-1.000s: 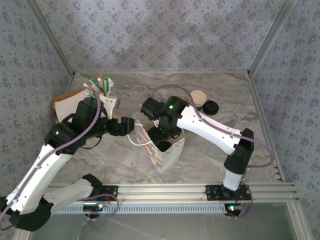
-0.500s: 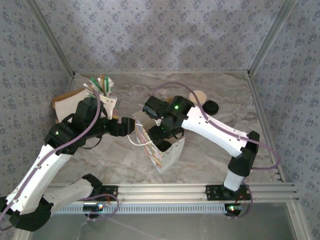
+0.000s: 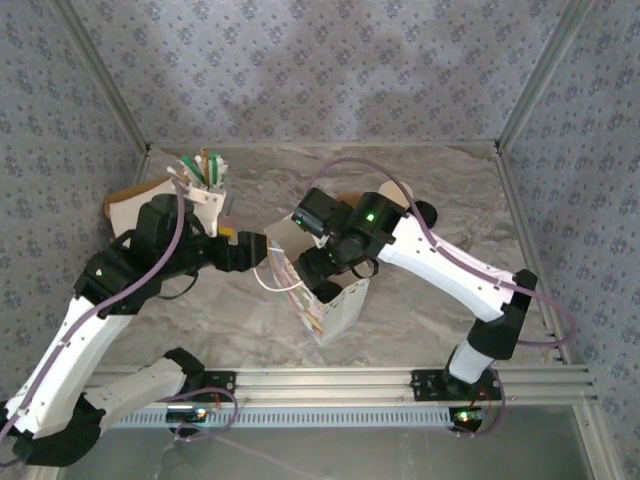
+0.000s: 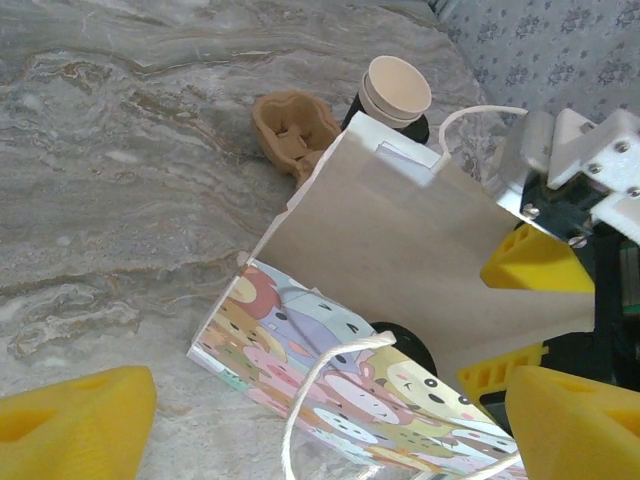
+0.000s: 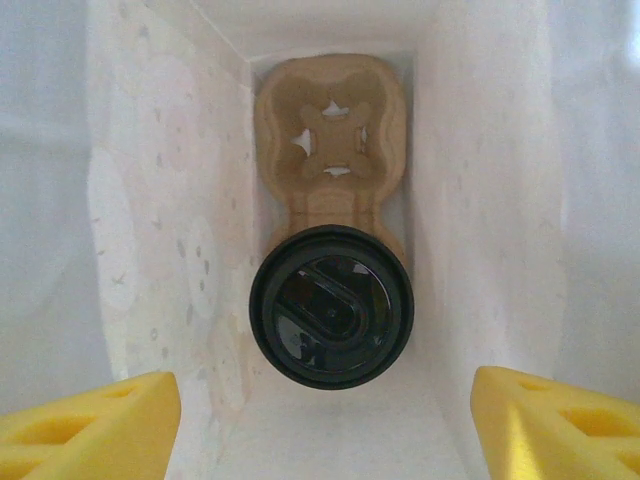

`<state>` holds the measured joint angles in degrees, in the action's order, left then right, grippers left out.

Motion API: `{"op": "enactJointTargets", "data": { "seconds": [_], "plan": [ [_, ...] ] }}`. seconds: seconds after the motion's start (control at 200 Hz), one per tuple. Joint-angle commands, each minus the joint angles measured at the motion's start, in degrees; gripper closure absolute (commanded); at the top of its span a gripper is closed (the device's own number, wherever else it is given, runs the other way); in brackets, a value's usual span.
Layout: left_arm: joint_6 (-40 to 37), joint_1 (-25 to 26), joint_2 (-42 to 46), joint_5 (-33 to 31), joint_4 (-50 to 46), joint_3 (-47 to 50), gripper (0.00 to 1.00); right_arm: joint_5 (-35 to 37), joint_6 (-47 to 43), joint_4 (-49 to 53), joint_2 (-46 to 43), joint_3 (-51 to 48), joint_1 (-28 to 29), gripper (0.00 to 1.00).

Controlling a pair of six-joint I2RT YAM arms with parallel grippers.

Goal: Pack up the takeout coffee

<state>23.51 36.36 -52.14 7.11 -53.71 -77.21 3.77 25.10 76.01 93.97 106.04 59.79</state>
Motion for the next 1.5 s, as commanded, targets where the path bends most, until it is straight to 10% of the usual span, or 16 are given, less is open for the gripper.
{"op": "enactJointTargets", "data": {
  "seconds": [0.0, 1.499],
  "plan": [
    [0.57, -0.26, 0.89, 1.56, 1.59, -1.8, 0.09, 1.43, 1.18, -0.88, -2.41, 1.1, 0.52, 0.22],
    [3.72, -0.18, 8.09, -0.93, 5.64, -2.58, 0.01, 2.38, 2.29, -21.1, -30.97, -17.78, -5.26, 0.18]
  ]
}}
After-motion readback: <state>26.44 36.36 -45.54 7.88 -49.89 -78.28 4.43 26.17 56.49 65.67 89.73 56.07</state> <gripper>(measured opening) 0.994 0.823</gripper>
